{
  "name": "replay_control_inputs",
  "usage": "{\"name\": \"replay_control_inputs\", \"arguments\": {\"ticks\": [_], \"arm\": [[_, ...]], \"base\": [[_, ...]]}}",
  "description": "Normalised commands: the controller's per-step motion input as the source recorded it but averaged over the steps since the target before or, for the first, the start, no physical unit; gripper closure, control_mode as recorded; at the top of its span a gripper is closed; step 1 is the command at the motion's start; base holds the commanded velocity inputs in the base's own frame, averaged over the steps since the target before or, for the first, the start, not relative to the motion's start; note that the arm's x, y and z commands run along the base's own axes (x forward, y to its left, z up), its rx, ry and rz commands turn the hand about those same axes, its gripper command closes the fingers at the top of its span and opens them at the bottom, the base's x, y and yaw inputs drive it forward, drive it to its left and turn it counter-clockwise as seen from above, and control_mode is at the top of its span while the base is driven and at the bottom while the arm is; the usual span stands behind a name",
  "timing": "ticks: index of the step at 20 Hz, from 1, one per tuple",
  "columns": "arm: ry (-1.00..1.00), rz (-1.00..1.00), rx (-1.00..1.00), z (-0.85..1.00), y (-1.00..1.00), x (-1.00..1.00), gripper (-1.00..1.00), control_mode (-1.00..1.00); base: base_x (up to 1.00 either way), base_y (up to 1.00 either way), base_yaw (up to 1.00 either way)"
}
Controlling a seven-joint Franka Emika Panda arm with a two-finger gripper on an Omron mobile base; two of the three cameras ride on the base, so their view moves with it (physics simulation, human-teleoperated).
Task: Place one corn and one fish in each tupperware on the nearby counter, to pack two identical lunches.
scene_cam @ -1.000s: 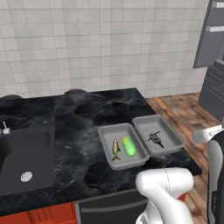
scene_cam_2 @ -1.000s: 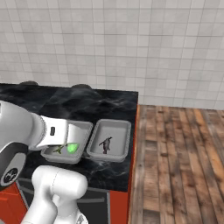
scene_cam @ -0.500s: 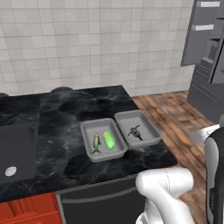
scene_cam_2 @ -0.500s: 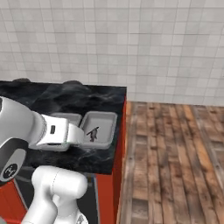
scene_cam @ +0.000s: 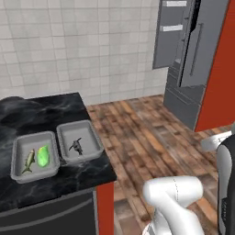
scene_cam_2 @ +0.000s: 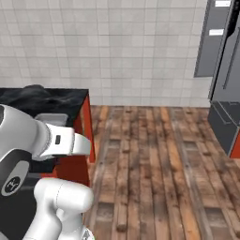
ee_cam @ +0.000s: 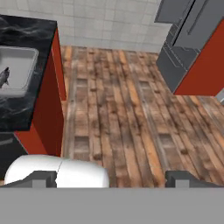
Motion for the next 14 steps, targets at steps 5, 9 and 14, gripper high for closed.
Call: {"name": "replay_control_inputs", "arguments": {"ticks": [5, 9, 14], "arm": [[0.0, 0.0, 0.0, 0.0, 0.0, 0.0, -1.0, 1.0], [0.0, 0.0, 0.0, 0.0, 0.0, 0.0, -1.0, 1.0], [0.0, 0.0, 0.0, 0.0, 0.0, 0.0, -1.0, 1.0]], "base": [[0.49, -0.92, -0.12], [1.0, -0.18, 0.0], [1.0, 0.06, 0.0]]}}
